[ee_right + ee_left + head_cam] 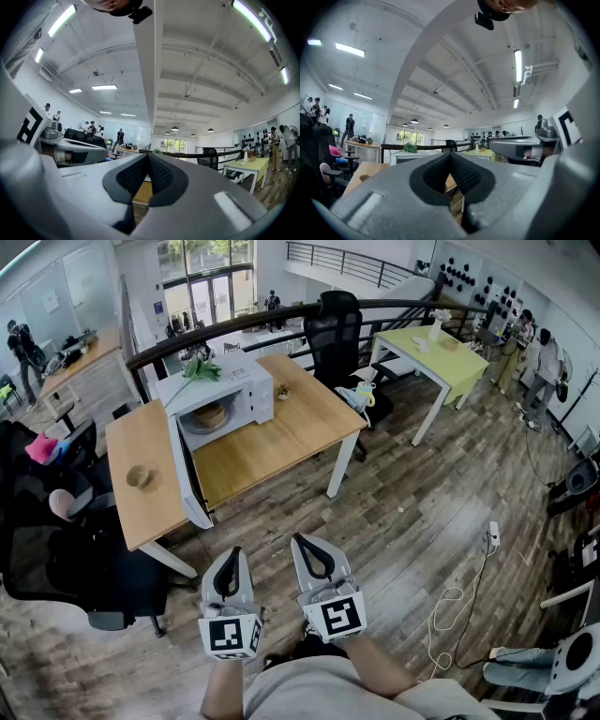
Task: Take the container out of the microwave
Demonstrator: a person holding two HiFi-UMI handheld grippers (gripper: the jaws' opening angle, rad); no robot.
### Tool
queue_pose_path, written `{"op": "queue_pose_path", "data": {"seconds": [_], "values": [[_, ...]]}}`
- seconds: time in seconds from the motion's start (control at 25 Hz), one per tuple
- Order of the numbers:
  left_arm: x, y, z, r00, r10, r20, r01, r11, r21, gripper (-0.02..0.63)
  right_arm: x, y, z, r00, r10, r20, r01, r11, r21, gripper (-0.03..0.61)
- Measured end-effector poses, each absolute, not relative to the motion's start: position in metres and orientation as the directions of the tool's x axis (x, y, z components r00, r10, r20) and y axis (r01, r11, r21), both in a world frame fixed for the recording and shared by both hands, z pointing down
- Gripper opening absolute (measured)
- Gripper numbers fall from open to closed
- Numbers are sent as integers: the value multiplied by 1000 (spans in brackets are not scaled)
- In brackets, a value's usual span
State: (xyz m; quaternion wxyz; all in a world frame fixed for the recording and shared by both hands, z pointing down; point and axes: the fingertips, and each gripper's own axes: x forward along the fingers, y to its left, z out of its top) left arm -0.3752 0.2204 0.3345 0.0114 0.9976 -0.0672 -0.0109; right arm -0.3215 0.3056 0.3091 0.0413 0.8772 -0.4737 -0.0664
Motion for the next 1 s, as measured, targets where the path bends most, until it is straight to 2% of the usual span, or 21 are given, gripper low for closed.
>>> {"op": "queue_pose_path", "data": {"seconds": [0.68, 1.0], "values": [[-322, 219, 350, 973, -230, 14, -231, -973, 18, 3, -269, 282, 324, 393, -916, -82, -911, -399, 98, 12], [-298, 237, 360, 960, -276, 38, -277, -961, 25, 3, -240, 295, 339, 338, -940, -54, -936, -342, 88, 41]]}}
